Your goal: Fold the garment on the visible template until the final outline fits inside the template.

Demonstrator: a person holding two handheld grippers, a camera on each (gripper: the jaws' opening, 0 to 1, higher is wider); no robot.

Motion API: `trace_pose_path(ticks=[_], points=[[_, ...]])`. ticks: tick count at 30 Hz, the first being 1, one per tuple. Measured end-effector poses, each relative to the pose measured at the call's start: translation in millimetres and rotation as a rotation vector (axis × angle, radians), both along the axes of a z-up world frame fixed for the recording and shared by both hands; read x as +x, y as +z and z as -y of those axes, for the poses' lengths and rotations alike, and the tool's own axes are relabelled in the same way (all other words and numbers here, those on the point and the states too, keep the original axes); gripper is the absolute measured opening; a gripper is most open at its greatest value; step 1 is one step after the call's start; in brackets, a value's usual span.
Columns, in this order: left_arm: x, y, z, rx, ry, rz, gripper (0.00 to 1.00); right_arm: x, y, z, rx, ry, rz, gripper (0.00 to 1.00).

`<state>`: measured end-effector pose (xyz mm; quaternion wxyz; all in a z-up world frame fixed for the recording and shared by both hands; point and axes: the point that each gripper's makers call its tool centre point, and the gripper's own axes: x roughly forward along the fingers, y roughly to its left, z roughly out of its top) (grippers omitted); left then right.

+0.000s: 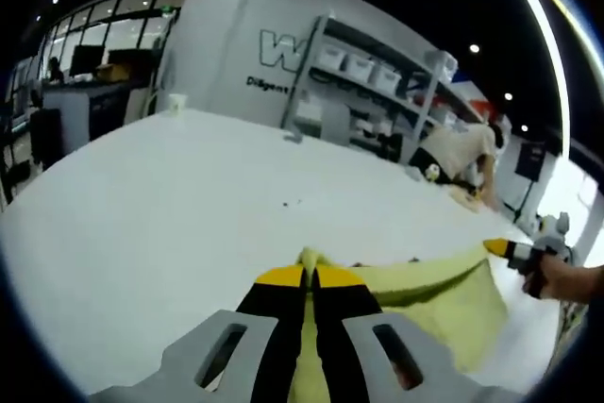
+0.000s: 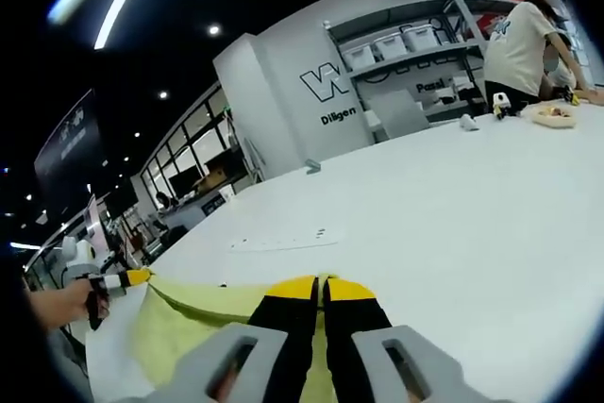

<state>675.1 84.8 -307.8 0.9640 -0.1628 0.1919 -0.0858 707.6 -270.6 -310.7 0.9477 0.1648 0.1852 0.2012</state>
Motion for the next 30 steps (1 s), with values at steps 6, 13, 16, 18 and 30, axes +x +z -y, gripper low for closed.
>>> trace_pose_path(ticks=[6,13,16,18,30], points=[[25.4,-11.1,-8,-0.025,0.027,0.008,0.01,23,-6.3,-2,-0.024,-0.015,-0.003,0.00],[28.4,-34.2,-6,-0.018,0.035,-0.035,0.01,28,-27.3,-8,-0.041,-0.026,-0.039,0.00],[30.1,-42.8,-5,-0.012,0.047,-0.044,0.01,33,-37.9,-7,-0.046,-0.034,-0.050,0.00],[28.8,-45.4,-4,-0.001,0.056,-0.058,0.01,36,-44.8,-7,-0.056,-0.035,-0.059,0.00],[18.9,-50.3,-1,0.064,-0.023,-0.057,0.10,24,-53.2,3,-0.038,-0.034,-0.097,0.11]])
